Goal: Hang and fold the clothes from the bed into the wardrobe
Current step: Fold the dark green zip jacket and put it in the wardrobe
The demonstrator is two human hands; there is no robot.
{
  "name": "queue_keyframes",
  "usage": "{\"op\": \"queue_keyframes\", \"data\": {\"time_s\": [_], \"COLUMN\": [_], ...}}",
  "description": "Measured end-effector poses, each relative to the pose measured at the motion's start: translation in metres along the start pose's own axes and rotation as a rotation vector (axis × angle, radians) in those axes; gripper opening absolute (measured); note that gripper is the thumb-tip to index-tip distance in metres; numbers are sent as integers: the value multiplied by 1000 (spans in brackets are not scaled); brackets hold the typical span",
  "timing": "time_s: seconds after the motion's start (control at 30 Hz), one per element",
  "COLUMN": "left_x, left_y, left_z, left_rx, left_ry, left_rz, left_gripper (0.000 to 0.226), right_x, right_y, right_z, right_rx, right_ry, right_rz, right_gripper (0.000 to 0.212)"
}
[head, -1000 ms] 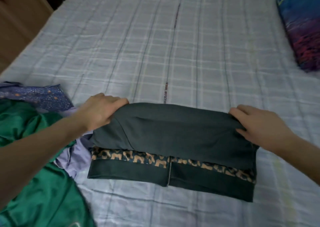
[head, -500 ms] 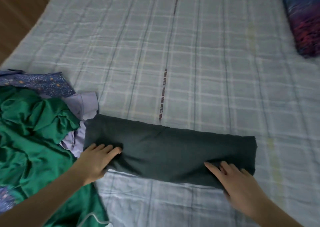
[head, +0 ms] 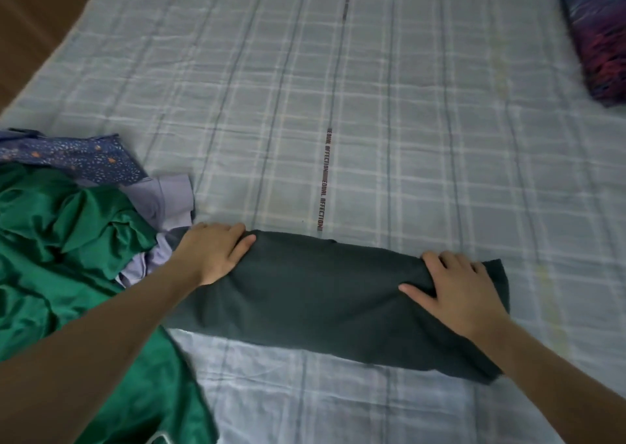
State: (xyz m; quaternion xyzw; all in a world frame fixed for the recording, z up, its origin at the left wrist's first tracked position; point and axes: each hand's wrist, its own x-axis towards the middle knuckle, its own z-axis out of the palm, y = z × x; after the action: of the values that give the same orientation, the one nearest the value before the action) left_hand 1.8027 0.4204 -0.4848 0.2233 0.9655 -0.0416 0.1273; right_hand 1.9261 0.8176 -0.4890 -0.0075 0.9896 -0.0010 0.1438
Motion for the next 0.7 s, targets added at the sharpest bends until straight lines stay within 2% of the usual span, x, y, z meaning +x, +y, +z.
{"op": "queue_keyframes", "data": {"time_s": [0.1, 0.17, 0.2, 0.27, 0.33, 0.37, 0.47, 0.53, 0.6, 0.7], "left_x": [5, 3, 4, 9, 18, 22, 16, 7, 1, -1], "left_y": [-17, -30, -33, -25, -16, -10, 16, 46, 70, 78], "left_z": [-9, -7, -1, 12, 14, 8, -8, -15, -5, 18], "left_rx": [-9, 18, 30, 43, 115, 135, -22, -168, -221, -213], "left_ry": [132, 119, 77, -38, -33, 18, 289, 354, 280, 117], "left_rz": [-12, 16, 18, -35, -57, -56, 15, 70, 94, 60], "left_gripper": [48, 49, 50, 58, 67, 65, 45, 42, 43, 48], "right_x": [7, 10, 14, 22, 31, 33, 28, 22, 21, 27], "right_y": [14, 21, 22, 23, 23, 24, 9, -29, -76, -100], "right_z": [-18, -25, -25, -18, -18, -20, -32, -34, -28, -8], "right_rx": [18, 32, 23, -16, -54, -45, -2, 70, 152, 281], "right_ry": [117, 176, 133, -87, -232, -243, -90, 106, 158, 74], "right_rz": [-84, -136, -149, -102, -4, 32, 43, -2, -9, 25], "right_gripper": [64, 63, 66, 77, 82, 80, 76, 72, 63, 59]}}
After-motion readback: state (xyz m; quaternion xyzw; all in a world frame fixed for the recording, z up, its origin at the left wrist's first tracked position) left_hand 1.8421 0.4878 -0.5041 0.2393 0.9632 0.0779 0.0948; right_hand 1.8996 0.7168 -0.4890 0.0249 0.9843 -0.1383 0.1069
